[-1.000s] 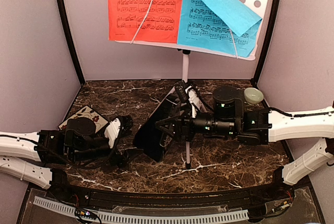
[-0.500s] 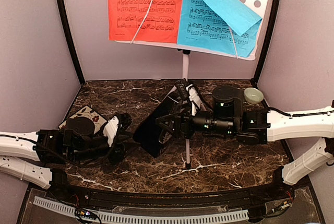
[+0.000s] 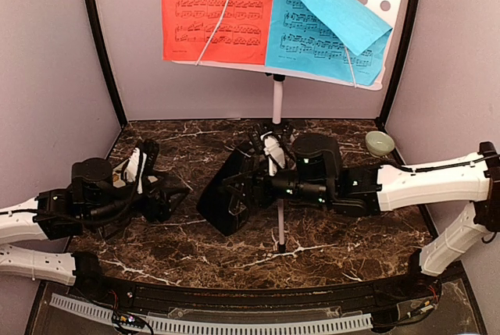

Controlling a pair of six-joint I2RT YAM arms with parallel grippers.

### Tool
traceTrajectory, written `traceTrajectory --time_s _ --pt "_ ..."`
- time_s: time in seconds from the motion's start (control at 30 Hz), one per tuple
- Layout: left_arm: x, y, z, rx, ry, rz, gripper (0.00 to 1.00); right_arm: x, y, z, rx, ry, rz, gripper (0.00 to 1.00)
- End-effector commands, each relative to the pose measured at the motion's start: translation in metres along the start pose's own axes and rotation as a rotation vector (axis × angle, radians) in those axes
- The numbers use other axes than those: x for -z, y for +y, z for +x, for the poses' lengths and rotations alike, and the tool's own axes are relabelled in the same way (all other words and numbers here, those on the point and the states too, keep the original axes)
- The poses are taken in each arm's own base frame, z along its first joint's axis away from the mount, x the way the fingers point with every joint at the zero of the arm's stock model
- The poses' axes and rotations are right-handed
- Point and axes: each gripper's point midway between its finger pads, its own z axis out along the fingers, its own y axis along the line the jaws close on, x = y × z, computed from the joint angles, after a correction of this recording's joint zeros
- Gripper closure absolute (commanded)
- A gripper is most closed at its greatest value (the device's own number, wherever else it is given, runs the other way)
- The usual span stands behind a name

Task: Set up the instrument practice props

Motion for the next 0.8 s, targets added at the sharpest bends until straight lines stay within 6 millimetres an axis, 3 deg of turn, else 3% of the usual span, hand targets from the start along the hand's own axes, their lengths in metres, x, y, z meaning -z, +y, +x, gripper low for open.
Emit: traceTrajectory --time_s 0.0,0.3,0.6,0.7,0.77 --pt "0.01 0.032 -0.002 0.19 -0.029 -0.085 0.23 -0.016 0.006 -0.045 -0.033 -0.159 0.078 1.0" --pt "0.006 0.065 0.01 0.366 0.032 -0.207 0.21 -0.092 -0.003 0.006 0.041 -0.025 0.327 1.0" --pt "0.004 0.077 0.019 0.431 0.051 -0.226 0.21 -0.125 -0.009 0.031 0.09 0.012 0.447 0.97" --pt "0.003 0.077 0.021 0.428 0.055 -0.227 0.21 -0.128 -0.009 0.032 0.084 0.011 0.456 0.8" --pt "0.002 0.077 0.022 0.427 0.061 -0.226 0.2 -0.129 -0.005 0.033 0.064 0.014 0.43 0.51"
